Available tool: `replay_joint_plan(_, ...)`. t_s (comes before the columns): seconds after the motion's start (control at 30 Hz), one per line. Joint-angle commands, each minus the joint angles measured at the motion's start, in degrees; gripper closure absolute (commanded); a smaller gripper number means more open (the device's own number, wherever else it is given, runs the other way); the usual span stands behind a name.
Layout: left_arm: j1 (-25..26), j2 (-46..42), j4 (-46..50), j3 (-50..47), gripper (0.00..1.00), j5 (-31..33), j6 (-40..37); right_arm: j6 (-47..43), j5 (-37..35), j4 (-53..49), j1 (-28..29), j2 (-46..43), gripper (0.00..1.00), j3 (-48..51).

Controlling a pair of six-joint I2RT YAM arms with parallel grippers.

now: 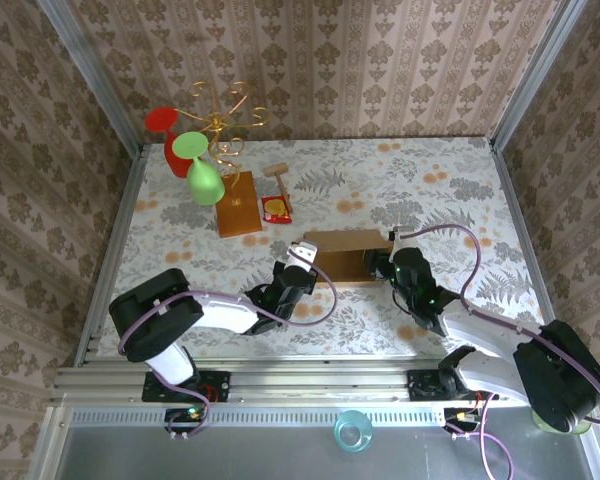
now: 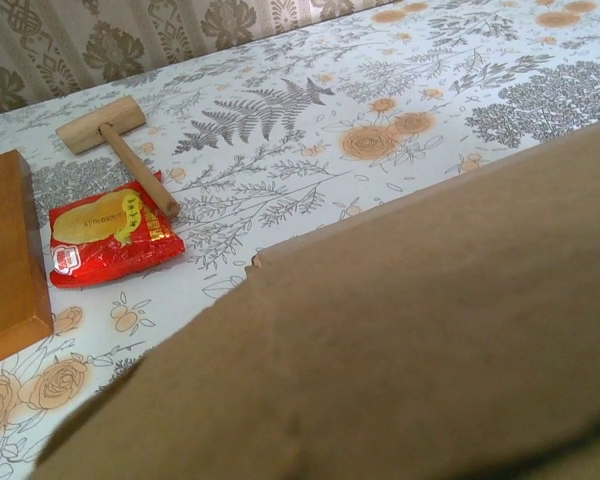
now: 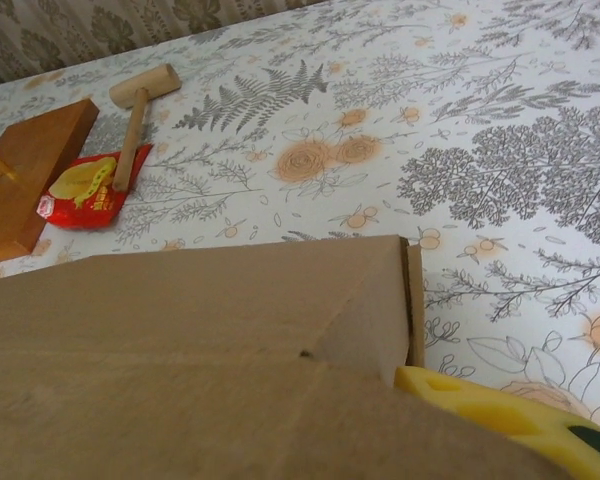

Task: Fold the paper box

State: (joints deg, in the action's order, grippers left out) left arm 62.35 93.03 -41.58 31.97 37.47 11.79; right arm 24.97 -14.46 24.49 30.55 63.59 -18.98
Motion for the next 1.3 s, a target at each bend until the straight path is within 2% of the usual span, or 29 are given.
replay_joint_plan(0.0, 0.41, 0.75, 4.06, 1.64, 1.0, 2.02, 0.77, 1.67, 4.16, -5.11, 0.13, -3.91, 0.48, -0.77)
replay_joint_plan(0.3, -0.56, 1.9, 7.72, 3.58, 1.0, 1.55, 2.7, 9.06, 11.36, -20.81, -0.17, -15.48, 0.4, -3.2)
replay_joint_plan(0.43, -0.56, 2.33, 7.94, 4.15, 1.0, 1.54, 2.51, 12.84, 15.46, -28.1, -0.66, -18.08, 0.39, -6.13)
replay_joint_plan(0.57, -0.56, 2.68, 7.98, 4.44, 1.0, 1.46, 2.49, 17.77, 18.57, -31.17, -0.75, -20.57, 0.4, -7.73)
replay_joint_plan(0.7, -0.56, 3.35, 8.18, 4.82, 1.0, 1.4, 2.6, 26.41, 20.36, -31.06, -0.71, -23.15, 0.42, -7.67)
replay_joint_plan(0.77, -0.49, 3.29, 8.18, 4.7, 1.0, 1.33, 2.71, 33.5, 19.67, -29.67, -0.7, -23.97, 0.43, -6.49)
replay_joint_plan(0.93, -0.56, 3.39, 8.1, 4.42, 1.0, 1.2, 2.76, 51.49, 17.45, -15.98, 0.25, -22.58, 0.45, -1.34)
replay_joint_plan(1.07, -0.56, 3.65, 8.08, 4.51, 1.0, 0.85, 2.88, 55.37, 15.89, -14.02, 0.74, -18.71, 0.46, -3.27)
replay_joint_plan(1.27, -0.56, 3.49, 8.18, 4.42, 1.0, 0.76, 2.8, 60.47, 15.69, -10.25, 1.07, -13.07, 0.57, -4.95)
